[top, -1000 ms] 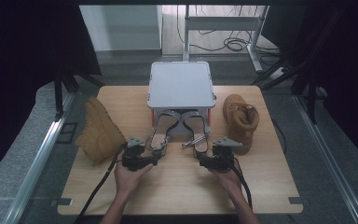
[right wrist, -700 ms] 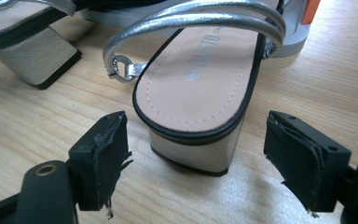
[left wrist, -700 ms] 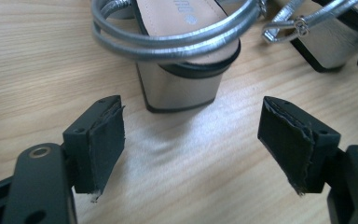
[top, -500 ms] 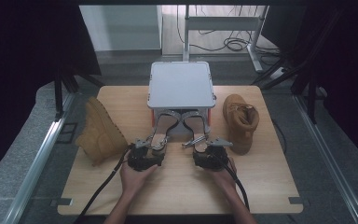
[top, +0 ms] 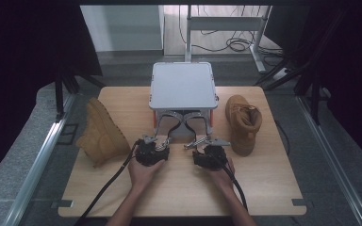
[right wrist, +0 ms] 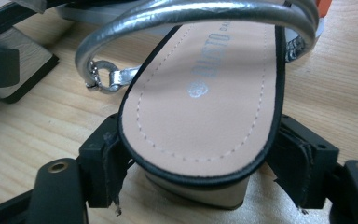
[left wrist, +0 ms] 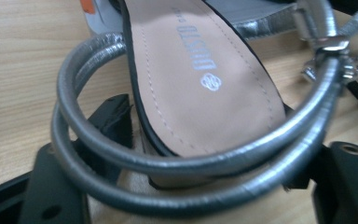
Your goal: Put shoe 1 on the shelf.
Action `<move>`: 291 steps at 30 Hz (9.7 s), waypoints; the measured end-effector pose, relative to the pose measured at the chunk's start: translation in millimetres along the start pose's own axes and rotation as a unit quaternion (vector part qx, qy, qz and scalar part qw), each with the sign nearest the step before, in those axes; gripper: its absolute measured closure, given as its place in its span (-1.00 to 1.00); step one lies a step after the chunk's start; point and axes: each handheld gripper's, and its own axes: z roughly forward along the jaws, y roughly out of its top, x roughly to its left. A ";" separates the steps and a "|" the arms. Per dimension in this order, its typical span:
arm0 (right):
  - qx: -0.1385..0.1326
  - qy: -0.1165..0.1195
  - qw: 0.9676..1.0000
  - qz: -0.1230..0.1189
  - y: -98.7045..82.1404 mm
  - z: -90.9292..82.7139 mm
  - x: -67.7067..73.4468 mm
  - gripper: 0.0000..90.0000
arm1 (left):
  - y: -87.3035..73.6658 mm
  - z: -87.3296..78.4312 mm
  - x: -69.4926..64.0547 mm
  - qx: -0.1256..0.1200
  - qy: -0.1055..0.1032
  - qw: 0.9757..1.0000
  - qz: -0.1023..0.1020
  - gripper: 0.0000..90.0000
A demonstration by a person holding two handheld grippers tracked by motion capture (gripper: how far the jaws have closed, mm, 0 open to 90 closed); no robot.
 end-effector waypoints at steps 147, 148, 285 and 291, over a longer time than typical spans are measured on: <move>-0.062 -0.110 0.990 0.061 59.3 41.1 9.0 -0.10 | 45.5 45.1 -2.9 -0.088 0.099 0.991 -0.018 -0.05; -0.063 -0.112 0.990 0.061 60.6 42.3 9.0 -0.10 | 45.5 45.1 -2.9 -0.088 0.099 0.991 -0.018 -0.05; -0.084 0.029 0.996 -0.011 30.5 -36.3 -6.6 0.08 | 20.1 -41.8 -1.5 -0.068 -0.041 0.996 0.047 0.12; -0.068 0.065 0.995 -0.024 14.8 -55.4 -13.3 -0.14 | 0.5 -61.8 3.5 -0.054 -0.054 0.995 0.059 -0.03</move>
